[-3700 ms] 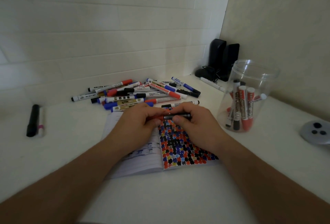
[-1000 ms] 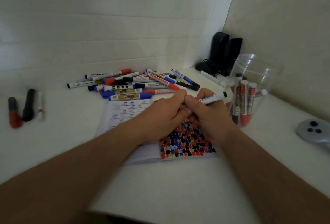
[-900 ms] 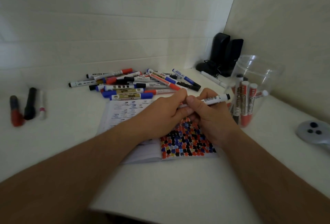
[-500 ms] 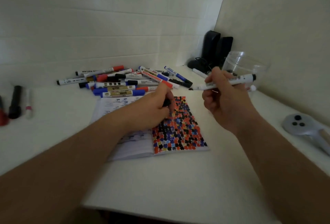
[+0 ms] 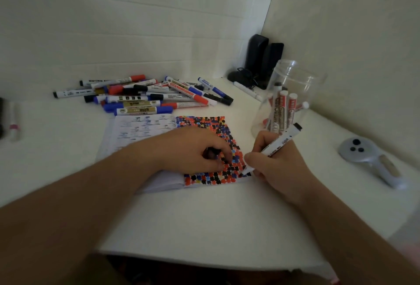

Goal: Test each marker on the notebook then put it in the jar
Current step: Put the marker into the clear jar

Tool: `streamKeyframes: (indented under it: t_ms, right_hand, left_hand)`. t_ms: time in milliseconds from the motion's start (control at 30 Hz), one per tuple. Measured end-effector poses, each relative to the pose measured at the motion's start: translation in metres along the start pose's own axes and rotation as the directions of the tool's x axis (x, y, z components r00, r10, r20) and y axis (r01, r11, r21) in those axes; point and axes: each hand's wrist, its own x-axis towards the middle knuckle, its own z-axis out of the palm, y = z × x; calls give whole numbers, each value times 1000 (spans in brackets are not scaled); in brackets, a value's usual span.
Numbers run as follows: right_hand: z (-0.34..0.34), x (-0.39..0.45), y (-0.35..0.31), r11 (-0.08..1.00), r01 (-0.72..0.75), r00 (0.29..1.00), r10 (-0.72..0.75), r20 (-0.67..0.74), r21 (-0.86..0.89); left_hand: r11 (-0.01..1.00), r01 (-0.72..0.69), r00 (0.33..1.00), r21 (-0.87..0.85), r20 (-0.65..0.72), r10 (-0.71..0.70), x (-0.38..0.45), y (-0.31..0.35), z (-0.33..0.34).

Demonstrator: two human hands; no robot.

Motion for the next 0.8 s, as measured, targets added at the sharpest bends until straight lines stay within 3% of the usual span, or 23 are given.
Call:
streamKeyframes:
  t_ms: [233,800]
  right_hand:
    - [3,2,1,991,14,1000,-17,-18,-130]
    - [5,2,0,976,24,1000,-24,2,-218]
  left_hand:
    - [1000,-10,1000,8,5,10,0,2,-1]
    - [1000,-14,1000,15,-17,14,2,-2,1]
